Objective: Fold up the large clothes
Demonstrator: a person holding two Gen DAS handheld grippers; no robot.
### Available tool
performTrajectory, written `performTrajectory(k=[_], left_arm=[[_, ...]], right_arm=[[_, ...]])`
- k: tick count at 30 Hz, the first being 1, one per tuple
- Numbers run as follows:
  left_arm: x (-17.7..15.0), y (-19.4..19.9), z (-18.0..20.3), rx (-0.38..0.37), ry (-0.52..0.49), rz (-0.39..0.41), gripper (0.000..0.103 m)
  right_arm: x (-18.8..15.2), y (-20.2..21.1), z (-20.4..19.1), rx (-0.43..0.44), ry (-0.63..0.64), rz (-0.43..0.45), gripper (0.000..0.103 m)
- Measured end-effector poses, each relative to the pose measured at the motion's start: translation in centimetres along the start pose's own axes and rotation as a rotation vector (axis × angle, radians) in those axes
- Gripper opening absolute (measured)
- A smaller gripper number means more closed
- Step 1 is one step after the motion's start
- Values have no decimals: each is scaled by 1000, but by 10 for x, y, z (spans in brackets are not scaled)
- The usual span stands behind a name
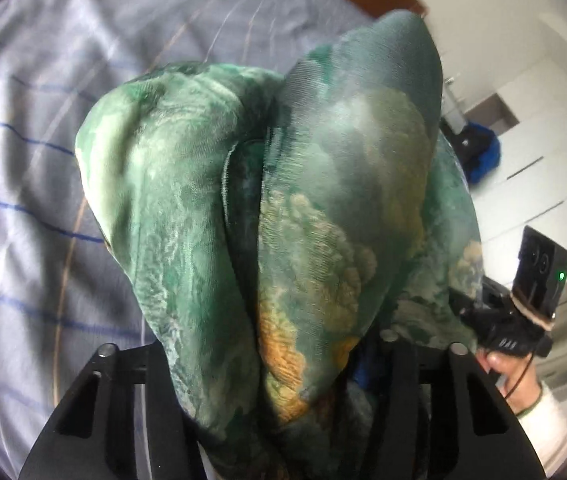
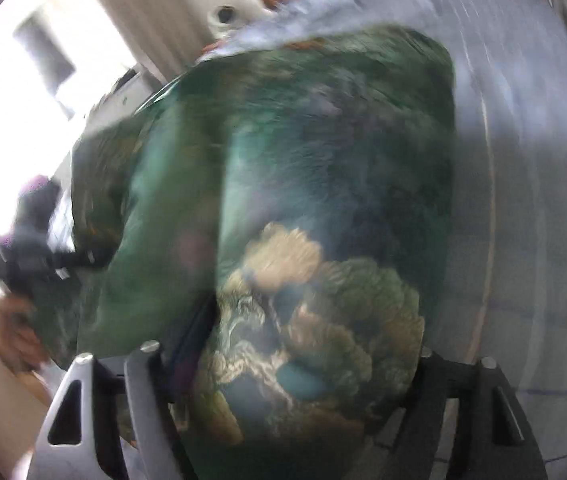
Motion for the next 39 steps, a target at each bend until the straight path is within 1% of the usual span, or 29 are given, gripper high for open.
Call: performTrajectory(k=[2, 4, 7, 9, 10, 11, 12, 13, 14, 15, 16, 17, 18, 19, 20, 21, 22, 24, 26, 27, 28, 30, 31, 32, 33, 35, 36, 37, 39], left_arm=[[-16, 21, 7, -22, -7, 47, 48], [-26, 44, 16, -39, -13, 96, 48], [-28, 74, 32, -34, -38, 153, 48], [-22, 84, 42, -3, -56, 175, 49], [-17, 85, 47, 21, -70, 184, 51], [-12, 82, 48, 41, -69, 183, 61], [-8, 76, 48, 62, -61, 177, 76], [-6, 67, 44, 108, -53, 174, 82], [-5, 62, 36, 141, -44, 173, 84], [-8, 55, 29, 172, -34, 166, 84], [-13, 49, 25, 215, -24, 160, 84], [-24, 49, 23, 256, -19, 166, 82], [-37, 55, 26, 293, -34, 205, 82], [-52, 69, 28, 333, -56, 255, 82], [-63, 79, 34, 387, -74, 300, 87], [-76, 93, 45, 461, -97, 359, 97], [-82, 105, 48, 504, -108, 403, 101], [-104, 128, 69, 583, -129, 498, 102], [-121, 146, 90, 640, -144, 571, 103], [-130, 153, 103, 657, -146, 596, 103], [-138, 159, 115, 664, -149, 626, 103], [-150, 168, 134, 671, -161, 680, 103], [-145, 170, 135, 679, -167, 698, 103], [-155, 171, 145, 692, -172, 712, 103], [-163, 172, 156, 710, -173, 725, 103], [-165, 173, 161, 731, -161, 734, 103], [-175, 174, 164, 738, -148, 730, 103], [-178, 172, 169, 746, -135, 723, 103], [-188, 167, 172, 769, -114, 693, 103]], right_arm=[[-10, 16, -23, -54, 76, 61, 69], [-18, 33, -40, -69, 119, 118, 69], [-21, 66, -60, -30, 144, 219, 69], [-15, 80, -64, 4, 133, 249, 69], [-10, 83, -64, 19, 125, 257, 69], [-5, 85, -61, 39, 111, 265, 69], [-1, 83, -55, 69, 84, 258, 73], [2, 79, -44, 106, 46, 241, 75], [2, 72, -34, 145, -7, 220, 90], [1, 61, -15, 168, -95, 186, 103], [-1, 57, -3, 134, -143, 180, 103], [-9, 57, 9, 46, -187, 186, 103], [-14, 60, 14, -5, -198, 188, 103], [-27, 68, 19, -76, -198, 192, 103], [-34, 72, 18, -105, -186, 193, 103], [-45, 79, 16, -144, -162, 193, 103], [-59, 88, 10, -198, -125, 201, 103], [-84, 113, -3, -306, -35, 247, 103], [-103, 134, -12, -366, 22, 298, 103], [-119, 151, -24, -393, 43, 349, 103], [-118, 158, -15, -405, 47, 384, 103], [-130, 183, -28, -427, 35, 490, 103], [-140, 197, -35, -426, 23, 540, 103], [-142, 206, -34, -413, 11, 570, 103], [-149, 209, -39, -374, -7, 572, 103], [-155, 205, -45, -316, -22, 496, 103], [-159, 204, -49, -293, -19, 481, 103], [-165, 205, -52, -271, -18, 488, 103], [-177, 209, -56, -262, -36, 526, 103]])
Point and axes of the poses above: each gripper's, at about its wrist camera, not at the fingertips, and y roughly against the way its jaws point, z to its right, x to its top, the point moved 4 cm from there along -y, roughly the way its jaws point, and after that the axes turned 11 degrees about -z, right-handed, at the moved point
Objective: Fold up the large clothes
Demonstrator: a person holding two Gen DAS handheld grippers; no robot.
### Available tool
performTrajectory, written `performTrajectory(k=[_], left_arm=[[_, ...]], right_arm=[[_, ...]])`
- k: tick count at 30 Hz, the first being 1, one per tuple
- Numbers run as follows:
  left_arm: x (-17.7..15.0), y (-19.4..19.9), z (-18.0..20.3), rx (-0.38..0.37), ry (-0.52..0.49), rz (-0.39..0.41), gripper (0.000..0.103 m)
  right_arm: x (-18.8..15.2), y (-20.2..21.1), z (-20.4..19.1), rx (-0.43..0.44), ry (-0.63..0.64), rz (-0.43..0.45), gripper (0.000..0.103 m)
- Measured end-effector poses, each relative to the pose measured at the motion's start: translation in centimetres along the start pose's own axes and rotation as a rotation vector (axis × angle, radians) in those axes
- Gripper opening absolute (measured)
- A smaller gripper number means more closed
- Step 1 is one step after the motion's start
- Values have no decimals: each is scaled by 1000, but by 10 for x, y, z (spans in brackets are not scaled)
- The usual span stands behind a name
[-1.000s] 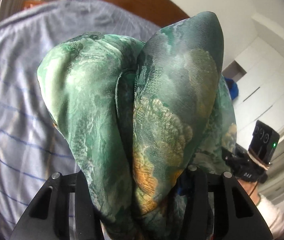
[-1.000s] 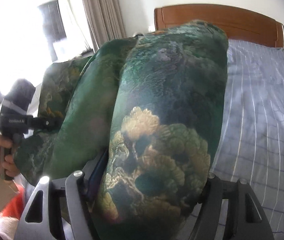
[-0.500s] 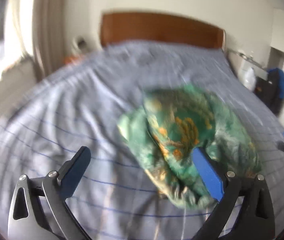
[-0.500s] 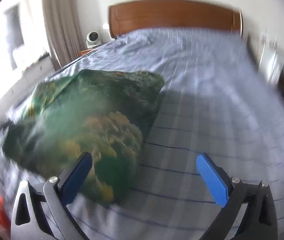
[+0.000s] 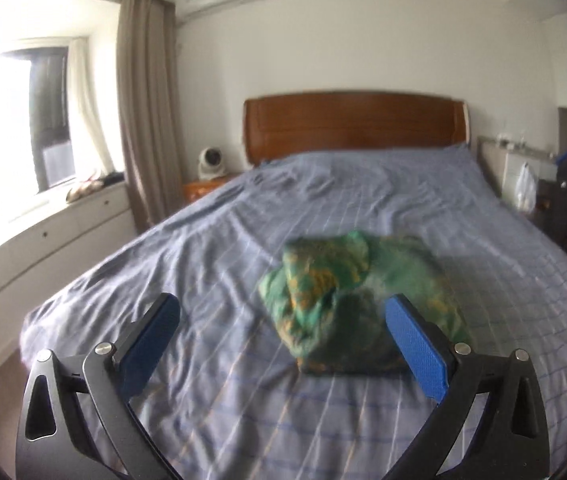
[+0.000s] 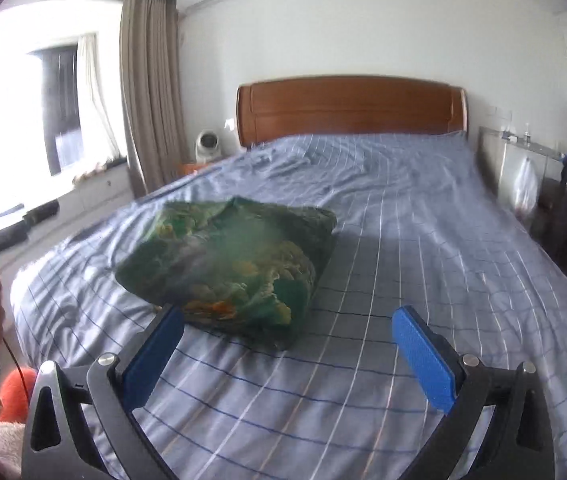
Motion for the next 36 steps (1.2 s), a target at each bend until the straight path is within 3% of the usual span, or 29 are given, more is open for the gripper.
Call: performTrajectory(k=[2, 5, 11, 16, 19, 26, 36], left_arm=[[-10, 0, 7, -13, -15, -31, 103], [-22, -2, 13, -15, -18, -66, 103], [-43, -6, 20, -47, 10, -147, 103], [-53, -7, 23, -62, 5, -186, 103], [-56, -8, 23, -50, -5, -199, 103], [-64, -9, 24, -61, -6, -230, 103], [-69, -2, 30, -46, -49, -253, 103]], right_arm=[[-7, 7, -2, 13, -27, 0, 103], [-15, 1, -9, 33, -36, -110, 103], [-26, 13, -22, -1, -27, -56, 103], [-37, -2, -41, 63, 29, -162, 103], [-42, -4, -48, 66, 22, -161, 103], [-42, -9, -60, -17, 42, -202, 103], [-47, -9, -65, -39, 35, -228, 103]])
Point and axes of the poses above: each gripper's, at about its wrist camera, not at the fingertips, and y roughly against the way its jaws point, z to its right, x to its top, the point moved 4 cm from there along -y, roughly the way its jaws point, and after that the axes turned 11 degrees about -z, right-handed, at the moved point
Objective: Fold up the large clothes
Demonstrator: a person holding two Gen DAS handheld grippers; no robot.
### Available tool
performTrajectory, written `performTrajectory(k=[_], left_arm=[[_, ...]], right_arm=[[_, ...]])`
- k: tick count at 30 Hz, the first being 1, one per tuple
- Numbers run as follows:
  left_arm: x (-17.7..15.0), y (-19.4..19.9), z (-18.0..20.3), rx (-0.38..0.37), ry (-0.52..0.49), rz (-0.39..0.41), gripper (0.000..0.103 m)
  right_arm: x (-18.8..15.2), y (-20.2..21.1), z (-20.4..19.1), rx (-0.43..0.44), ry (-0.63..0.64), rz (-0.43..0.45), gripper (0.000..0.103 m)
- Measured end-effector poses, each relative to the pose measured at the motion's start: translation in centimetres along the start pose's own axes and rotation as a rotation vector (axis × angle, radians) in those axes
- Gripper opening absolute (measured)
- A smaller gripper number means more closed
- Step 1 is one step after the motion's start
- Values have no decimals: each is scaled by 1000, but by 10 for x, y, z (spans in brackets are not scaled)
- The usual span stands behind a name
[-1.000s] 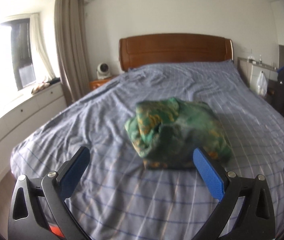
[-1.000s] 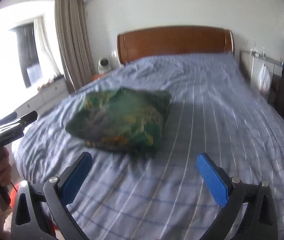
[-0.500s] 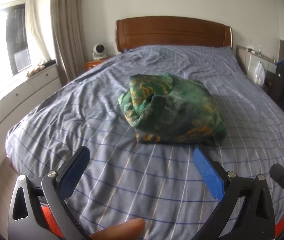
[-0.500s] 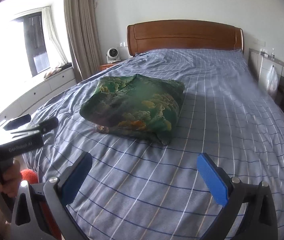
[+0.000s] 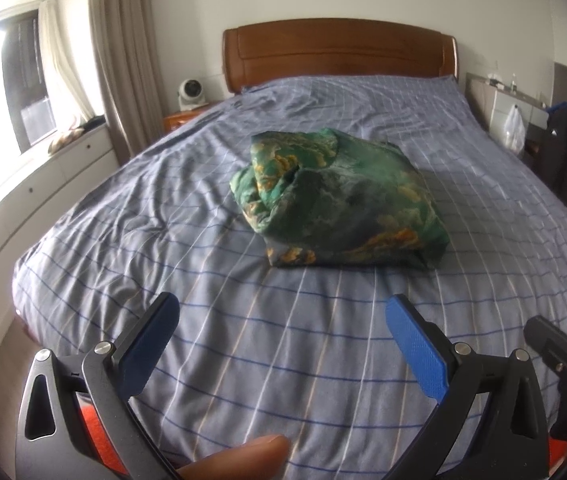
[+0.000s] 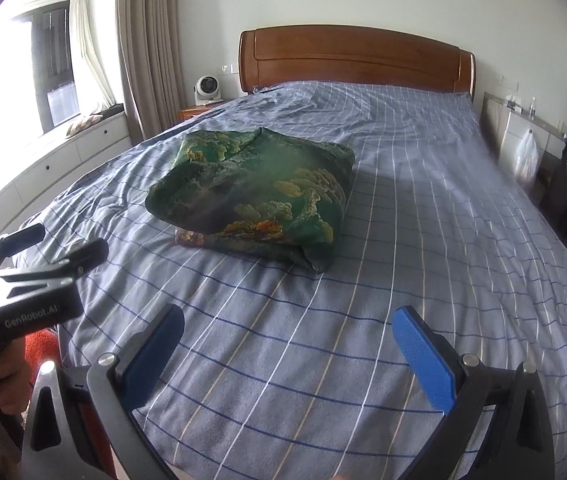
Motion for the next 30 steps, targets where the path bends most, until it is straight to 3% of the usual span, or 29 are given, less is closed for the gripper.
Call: performTrajectory(k=[15, 25, 30], left_arm=[[-4, -1, 0, -7, 4, -40, 103], [-5, -2, -1, -18, 8, -72, 103], [-5, 0, 1, 29, -21, -74, 103]], right_arm=[[0, -2, -2, -73, -7, -30, 103], [4, -3, -5, -69, -22, -57, 103], [7, -4, -8, -74, -29, -63, 103]])
Point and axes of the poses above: each gripper's, at about its wrist camera, not at the fingertips, and y roughly against the way its jaws point, z to its right, x to its top, the point moved 4 cm from there along -y, roughly the way its jaws point, and after that the axes turned 11 degrees about -z, right-handed, at the moved point
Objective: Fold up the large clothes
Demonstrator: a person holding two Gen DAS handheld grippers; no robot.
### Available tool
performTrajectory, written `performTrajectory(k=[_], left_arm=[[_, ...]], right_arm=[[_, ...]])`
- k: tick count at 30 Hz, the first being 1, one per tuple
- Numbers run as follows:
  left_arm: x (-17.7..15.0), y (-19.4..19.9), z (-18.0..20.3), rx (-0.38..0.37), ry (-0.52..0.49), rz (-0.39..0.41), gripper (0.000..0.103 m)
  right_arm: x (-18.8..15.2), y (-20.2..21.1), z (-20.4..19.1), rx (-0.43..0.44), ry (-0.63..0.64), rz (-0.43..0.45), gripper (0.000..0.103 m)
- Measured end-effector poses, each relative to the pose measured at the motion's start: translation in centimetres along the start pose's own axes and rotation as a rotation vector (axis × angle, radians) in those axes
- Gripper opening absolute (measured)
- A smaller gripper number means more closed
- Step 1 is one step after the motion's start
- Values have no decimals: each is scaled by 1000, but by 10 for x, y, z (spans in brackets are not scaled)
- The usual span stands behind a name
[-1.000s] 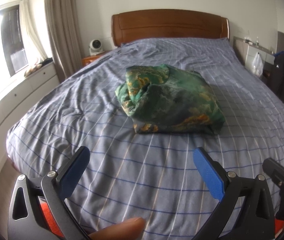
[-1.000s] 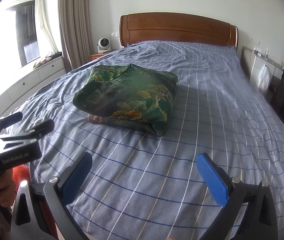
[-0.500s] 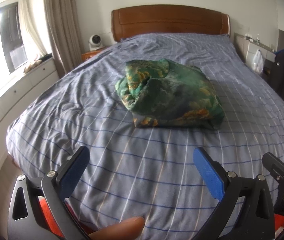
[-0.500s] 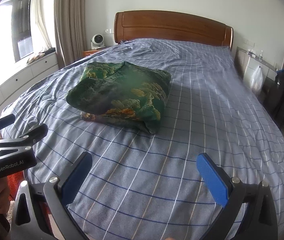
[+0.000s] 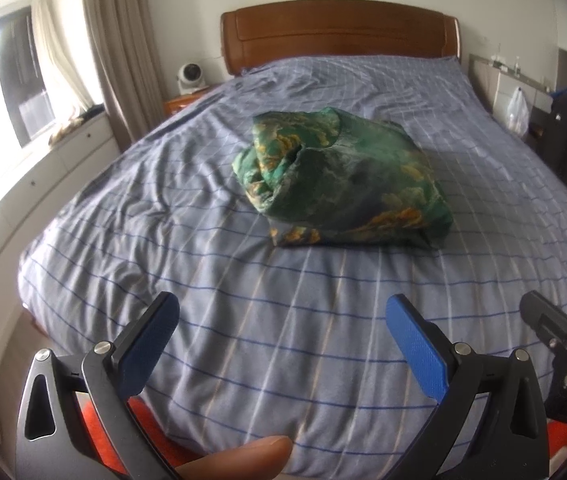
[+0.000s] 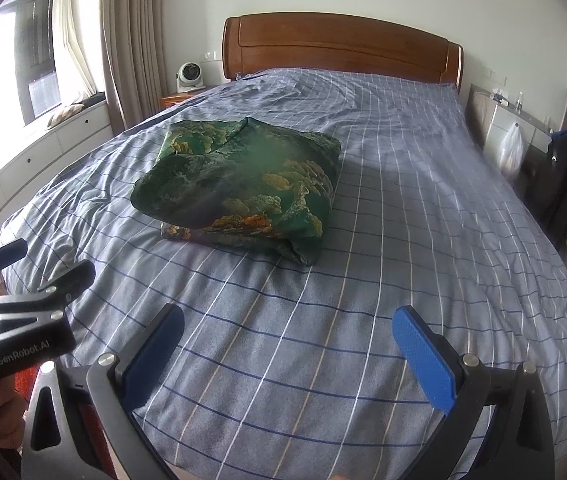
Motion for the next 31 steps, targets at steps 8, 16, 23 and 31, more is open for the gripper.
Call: performTrajectory(k=[8, 16, 23, 31], left_arm=[[0, 3, -1, -16, 9, -1, 103], [4, 6, -2, -62, 2, -13, 103], [2, 2, -4, -68, 5, -22, 103], [0, 2, -5, -52, 11, -12, 103]], right_arm=[[1, 0, -1, -5, -2, -5, 103], [3, 7, -4, 8, 4, -4, 103], [-6, -4, -2, -5, -3, -43, 103], [-11, -5, 0, -14, -8, -53, 103]])
Point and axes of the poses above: each gripper's, at about its wrist camera, not at the fingertips, and y roughly against the way its jaws point, z to its right, x to its top, the point moved 4 cm from there along -y, roughly the way its jaws point, and after that the axes turned 11 degrees about -z, right-handed, at the moved point
